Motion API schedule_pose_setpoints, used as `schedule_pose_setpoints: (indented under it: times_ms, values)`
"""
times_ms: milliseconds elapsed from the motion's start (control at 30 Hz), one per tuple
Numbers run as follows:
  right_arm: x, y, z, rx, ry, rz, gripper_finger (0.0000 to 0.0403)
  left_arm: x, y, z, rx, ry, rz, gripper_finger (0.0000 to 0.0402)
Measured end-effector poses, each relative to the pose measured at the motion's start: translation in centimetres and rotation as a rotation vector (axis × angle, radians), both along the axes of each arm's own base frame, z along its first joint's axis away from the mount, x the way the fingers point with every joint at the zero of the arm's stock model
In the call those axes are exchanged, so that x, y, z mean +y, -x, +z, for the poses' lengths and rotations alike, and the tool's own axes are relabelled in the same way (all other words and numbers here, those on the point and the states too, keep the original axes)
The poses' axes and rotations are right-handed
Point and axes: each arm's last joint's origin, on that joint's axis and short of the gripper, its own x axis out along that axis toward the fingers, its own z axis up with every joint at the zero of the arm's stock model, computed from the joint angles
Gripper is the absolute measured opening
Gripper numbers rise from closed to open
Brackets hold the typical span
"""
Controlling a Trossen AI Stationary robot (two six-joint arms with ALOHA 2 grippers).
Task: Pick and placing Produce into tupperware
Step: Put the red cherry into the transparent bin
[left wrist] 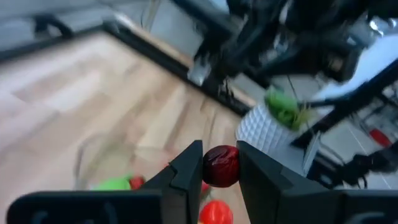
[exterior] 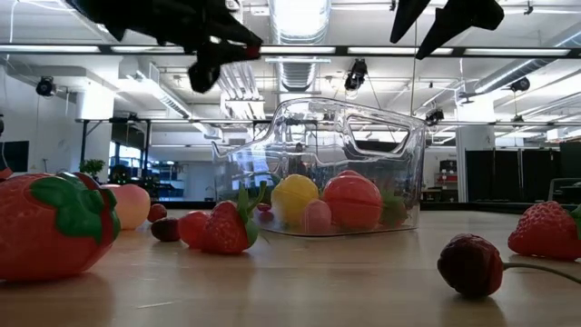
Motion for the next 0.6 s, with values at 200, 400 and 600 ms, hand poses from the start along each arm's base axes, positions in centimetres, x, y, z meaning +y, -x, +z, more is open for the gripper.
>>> schedule_pose_setpoints:
  times_ms: [200,400,600]
  values:
    - [0.1,0.4,0.4,0.003,0.017,0.045,0.0240,-1.1,-3.1,-3.0,0.135,0.136,-0.186,0.0076]
    - [0.2,0.4,0.4,0.002,0.020,0.047,0.0250,-1.0,-4.9,-5.1,0.229,0.208,-0.021,0.0098]
    - [0.1,0.4,0.3,0.030,0.045,0.073,0.0264,-0.9,-5.7,-4.9,0.214,0.199,-0.003,0.0182]
